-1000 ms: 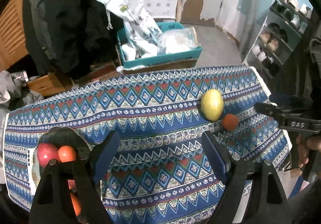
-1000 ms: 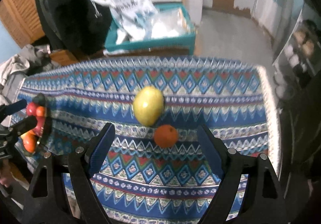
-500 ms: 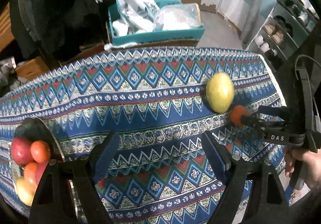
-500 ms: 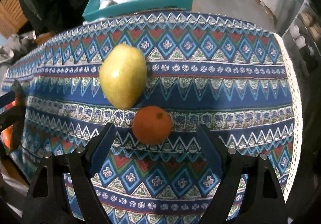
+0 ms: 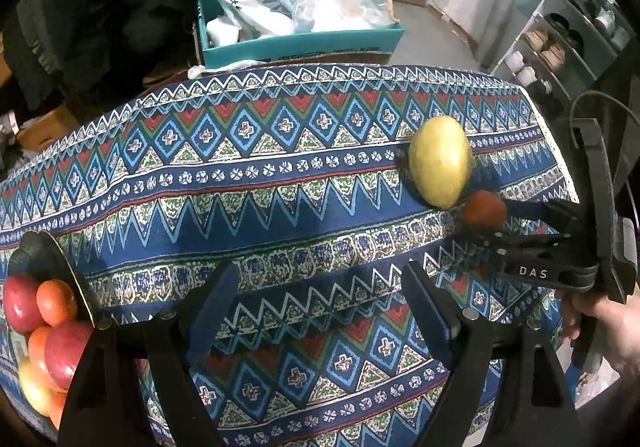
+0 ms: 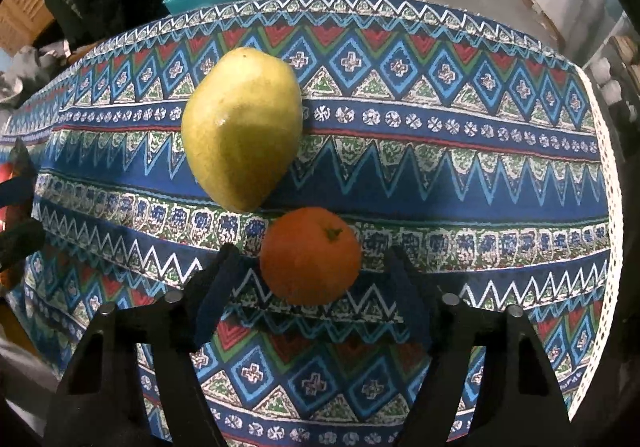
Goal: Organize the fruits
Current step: 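Move the left tool to the yellow pear while the right tool approaches the tangerine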
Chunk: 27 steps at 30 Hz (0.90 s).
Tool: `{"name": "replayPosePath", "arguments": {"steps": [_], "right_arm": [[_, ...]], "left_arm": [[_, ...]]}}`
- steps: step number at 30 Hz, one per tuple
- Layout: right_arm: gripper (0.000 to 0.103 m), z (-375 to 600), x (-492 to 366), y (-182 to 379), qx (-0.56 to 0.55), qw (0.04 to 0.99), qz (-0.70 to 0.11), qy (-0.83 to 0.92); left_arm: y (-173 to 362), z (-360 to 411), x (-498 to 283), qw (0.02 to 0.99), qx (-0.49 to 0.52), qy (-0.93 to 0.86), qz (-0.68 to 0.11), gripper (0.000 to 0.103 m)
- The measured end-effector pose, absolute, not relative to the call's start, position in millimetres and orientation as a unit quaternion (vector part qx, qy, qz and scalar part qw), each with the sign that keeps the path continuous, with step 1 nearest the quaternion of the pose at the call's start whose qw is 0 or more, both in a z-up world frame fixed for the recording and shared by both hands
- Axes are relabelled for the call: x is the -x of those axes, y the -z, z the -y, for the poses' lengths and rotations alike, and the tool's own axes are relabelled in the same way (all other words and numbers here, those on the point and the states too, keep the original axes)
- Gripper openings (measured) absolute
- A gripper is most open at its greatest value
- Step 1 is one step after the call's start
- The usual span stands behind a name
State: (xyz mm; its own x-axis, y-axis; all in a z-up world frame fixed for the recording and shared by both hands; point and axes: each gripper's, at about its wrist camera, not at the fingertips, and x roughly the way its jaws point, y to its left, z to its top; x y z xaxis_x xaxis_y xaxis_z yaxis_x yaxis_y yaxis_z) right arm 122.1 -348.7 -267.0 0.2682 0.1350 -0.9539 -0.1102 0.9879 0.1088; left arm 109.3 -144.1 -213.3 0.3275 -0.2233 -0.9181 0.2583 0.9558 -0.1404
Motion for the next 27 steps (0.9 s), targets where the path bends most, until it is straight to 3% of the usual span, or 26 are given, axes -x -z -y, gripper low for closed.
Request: {"name": "replayPosePath", "arguments": {"steps": [4, 27], "right_arm": [[0.048, 348, -123, 270, -0.008, 0.792, -0.604, -0.083], [0.047, 422, -123, 221, -0.039, 0.836, -0.548, -0.015]], "left_arm": [[216, 146, -111, 0.812, -0.01, 0.15, -0.564, 0.085], [232, 228, -156, 0.804, 0.047, 0.187, -0.562, 0.087]]}}
